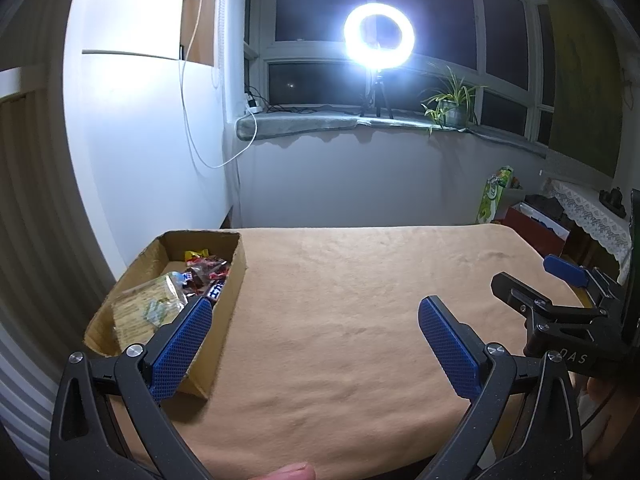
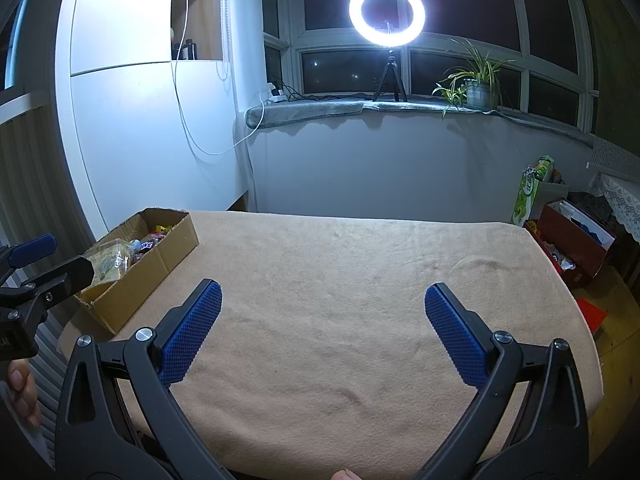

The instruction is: Organize snacks

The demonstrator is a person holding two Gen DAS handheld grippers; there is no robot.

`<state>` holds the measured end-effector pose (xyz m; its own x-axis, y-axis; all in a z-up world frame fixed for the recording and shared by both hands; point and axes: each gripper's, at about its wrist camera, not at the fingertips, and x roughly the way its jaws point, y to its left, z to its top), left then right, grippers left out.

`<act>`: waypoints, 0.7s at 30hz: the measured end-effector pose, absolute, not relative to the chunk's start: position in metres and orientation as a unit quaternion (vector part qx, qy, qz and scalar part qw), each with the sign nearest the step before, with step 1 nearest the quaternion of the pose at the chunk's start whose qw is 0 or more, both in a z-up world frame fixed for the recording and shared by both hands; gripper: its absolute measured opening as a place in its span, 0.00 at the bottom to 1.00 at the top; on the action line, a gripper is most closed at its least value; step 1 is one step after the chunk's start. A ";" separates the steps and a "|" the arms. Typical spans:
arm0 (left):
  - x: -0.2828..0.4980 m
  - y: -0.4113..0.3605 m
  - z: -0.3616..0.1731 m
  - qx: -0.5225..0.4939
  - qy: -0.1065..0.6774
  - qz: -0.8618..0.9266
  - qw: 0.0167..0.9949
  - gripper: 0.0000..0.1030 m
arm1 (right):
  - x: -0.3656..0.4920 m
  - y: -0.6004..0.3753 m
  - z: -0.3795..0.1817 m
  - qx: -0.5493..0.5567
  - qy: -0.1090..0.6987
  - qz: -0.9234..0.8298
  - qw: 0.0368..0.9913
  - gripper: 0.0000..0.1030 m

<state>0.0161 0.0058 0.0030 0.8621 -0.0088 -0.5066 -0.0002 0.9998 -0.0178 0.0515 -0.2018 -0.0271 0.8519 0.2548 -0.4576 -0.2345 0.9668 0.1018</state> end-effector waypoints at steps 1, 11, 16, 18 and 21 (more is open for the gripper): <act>0.016 0.006 0.003 -0.008 0.263 -0.002 0.965 1.00 | 0.052 -0.201 -0.027 0.021 0.241 0.127 0.962 1.00; 0.017 0.007 0.003 -0.008 0.263 -0.002 0.965 1.00 | 0.052 -0.202 -0.028 0.020 0.241 0.128 0.962 1.00; 0.017 0.007 0.003 -0.008 0.263 -0.002 0.965 1.00 | 0.052 -0.202 -0.027 0.020 0.240 0.128 0.962 1.00; 0.017 0.007 0.003 -0.008 0.263 -0.002 0.965 1.00 | 0.053 -0.201 -0.027 0.020 0.241 0.128 0.962 1.00; 0.017 0.007 0.003 -0.007 0.263 -0.003 0.965 1.00 | 0.053 -0.202 -0.027 0.020 0.241 0.128 0.962 1.00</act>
